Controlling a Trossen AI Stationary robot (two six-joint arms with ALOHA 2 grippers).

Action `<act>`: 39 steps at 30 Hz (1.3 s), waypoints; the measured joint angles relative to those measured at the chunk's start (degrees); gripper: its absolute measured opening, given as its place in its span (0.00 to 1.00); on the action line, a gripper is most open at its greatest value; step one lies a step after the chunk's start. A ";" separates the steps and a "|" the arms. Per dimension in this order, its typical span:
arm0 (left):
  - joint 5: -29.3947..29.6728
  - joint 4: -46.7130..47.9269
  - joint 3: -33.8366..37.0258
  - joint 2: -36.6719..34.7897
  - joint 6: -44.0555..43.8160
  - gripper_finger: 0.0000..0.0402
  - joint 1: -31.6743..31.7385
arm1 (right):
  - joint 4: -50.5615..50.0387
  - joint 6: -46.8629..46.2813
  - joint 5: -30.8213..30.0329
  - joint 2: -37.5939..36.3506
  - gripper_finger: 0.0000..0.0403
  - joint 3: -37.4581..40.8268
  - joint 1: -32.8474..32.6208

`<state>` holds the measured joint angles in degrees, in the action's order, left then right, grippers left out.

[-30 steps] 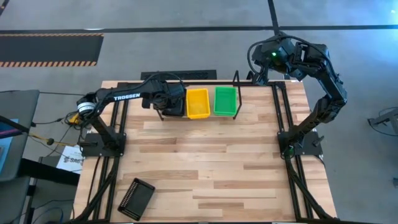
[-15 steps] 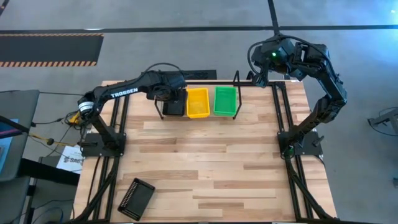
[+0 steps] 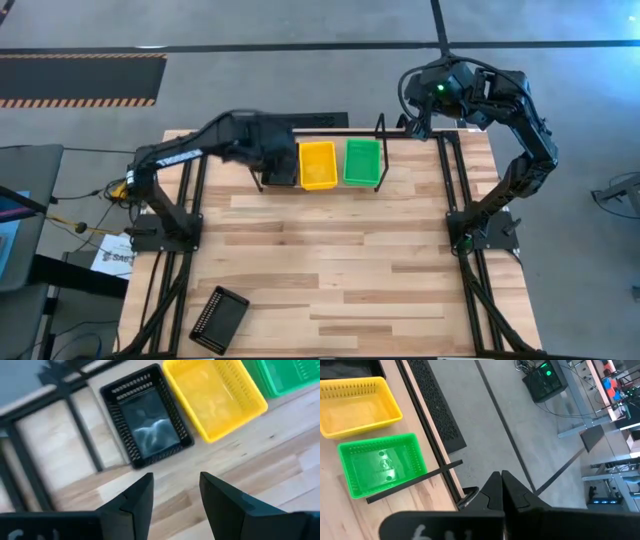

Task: Stack baskets on shelf by color
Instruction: Stack the black bin on top of the black bin on the shelf

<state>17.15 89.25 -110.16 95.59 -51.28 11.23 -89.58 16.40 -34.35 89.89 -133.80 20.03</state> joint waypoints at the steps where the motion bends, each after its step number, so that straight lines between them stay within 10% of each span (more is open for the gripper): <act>1: 1.90 1.24 -0.85 -0.09 -1.75 0.37 -2.21 | 0.02 -0.02 0.00 0.00 0.00 0.00 0.00; 15: 8.55 0.69 7.23 -2.58 -16.68 0.37 -23.71 | 0.10 -2.91 -0.01 0.00 0.00 0.01 0.00; 39: -16.34 -4.99 35.91 -19.20 -53.37 0.37 -53.70 | 0.06 -10.42 0.02 0.00 0.00 0.00 0.00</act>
<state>0.80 84.27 -74.25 76.40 -104.65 -42.47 -89.52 5.98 -34.33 89.89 -133.80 20.03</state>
